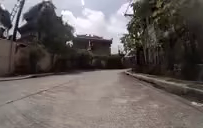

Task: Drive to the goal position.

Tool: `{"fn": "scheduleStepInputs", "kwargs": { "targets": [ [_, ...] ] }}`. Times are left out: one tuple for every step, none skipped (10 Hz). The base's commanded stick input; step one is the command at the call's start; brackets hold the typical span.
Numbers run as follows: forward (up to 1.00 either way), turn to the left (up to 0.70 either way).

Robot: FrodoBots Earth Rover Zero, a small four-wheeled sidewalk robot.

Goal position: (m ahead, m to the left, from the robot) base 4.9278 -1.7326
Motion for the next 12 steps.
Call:
{"fn": "scheduleStepInputs", "kwargs": {
  "targets": [
    [0.5,0.01],
    [0.5,0.01],
    [0.5,0.01],
    [0.5,0.01],
    [0.5,0.01],
    [0.5,0.01],
    [0.5,0.01],
    [0.5,0.01],
    [0.5,0.01],
    [0.5,0.01],
    [0.5,0.01],
    [0.5,0.01]
  ]
}}
